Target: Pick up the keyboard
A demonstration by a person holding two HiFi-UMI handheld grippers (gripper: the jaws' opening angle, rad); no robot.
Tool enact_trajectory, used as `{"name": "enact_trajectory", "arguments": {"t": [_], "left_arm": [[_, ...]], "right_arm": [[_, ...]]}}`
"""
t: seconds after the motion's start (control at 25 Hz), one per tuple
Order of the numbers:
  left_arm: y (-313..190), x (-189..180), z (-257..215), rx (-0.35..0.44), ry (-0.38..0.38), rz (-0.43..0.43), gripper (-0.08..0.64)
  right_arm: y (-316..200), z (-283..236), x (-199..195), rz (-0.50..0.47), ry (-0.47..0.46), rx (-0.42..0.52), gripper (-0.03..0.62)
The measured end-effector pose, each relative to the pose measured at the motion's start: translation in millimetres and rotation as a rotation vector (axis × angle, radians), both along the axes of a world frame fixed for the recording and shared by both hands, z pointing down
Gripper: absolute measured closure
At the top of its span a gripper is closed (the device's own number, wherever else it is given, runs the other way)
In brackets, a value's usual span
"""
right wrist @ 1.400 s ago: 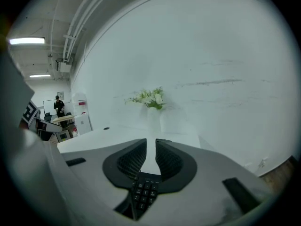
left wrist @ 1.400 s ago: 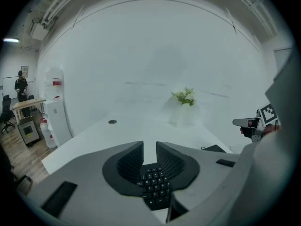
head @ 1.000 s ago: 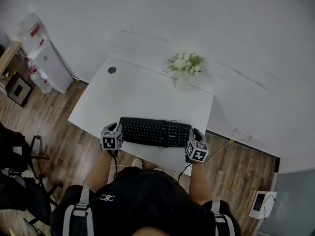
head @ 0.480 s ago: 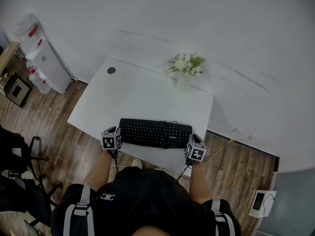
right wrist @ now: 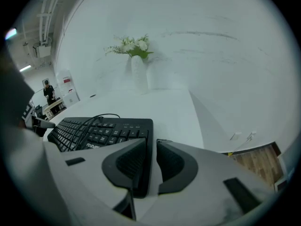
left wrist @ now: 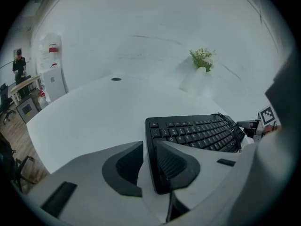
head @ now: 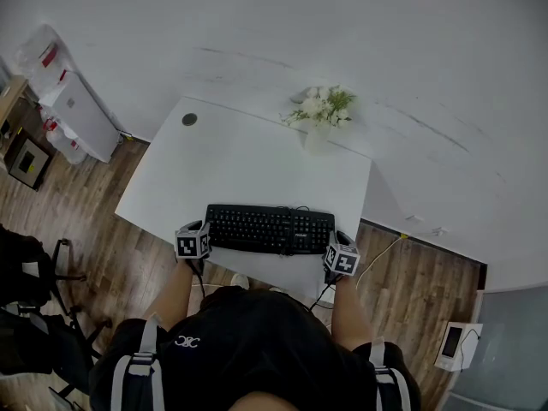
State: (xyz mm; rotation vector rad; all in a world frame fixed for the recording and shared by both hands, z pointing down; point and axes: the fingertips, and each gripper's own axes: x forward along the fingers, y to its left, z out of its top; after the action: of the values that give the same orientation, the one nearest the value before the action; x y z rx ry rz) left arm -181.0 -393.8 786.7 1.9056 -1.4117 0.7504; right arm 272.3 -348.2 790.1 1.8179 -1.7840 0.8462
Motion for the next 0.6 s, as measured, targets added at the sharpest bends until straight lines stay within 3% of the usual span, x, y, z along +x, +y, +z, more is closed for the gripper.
{"name": "enact_trajectory", "arguments": {"t": [0.16, 0.28, 0.44, 0.6], "left_arm": [[-2, 0, 4, -0.002, 0.021, 0.013, 0.447], [-4, -2, 7, -0.011, 0.068, 0.009, 0.436], [-3, -3, 13, -0.086, 0.200, -0.016, 0.433], [-4, -4, 18, -0.184, 0.362, -0.041, 0.431]], "right_arm": [[-1, -1, 3, 0.027, -0.087, 0.007, 0.480], [0, 2, 6, 0.049, -0.213, -0.006, 0.454], [0, 5, 7, 0.039, -0.350, -0.030, 0.433], [-1, 6, 1, 0.026, -0.441, -0.065, 0.466]]}}
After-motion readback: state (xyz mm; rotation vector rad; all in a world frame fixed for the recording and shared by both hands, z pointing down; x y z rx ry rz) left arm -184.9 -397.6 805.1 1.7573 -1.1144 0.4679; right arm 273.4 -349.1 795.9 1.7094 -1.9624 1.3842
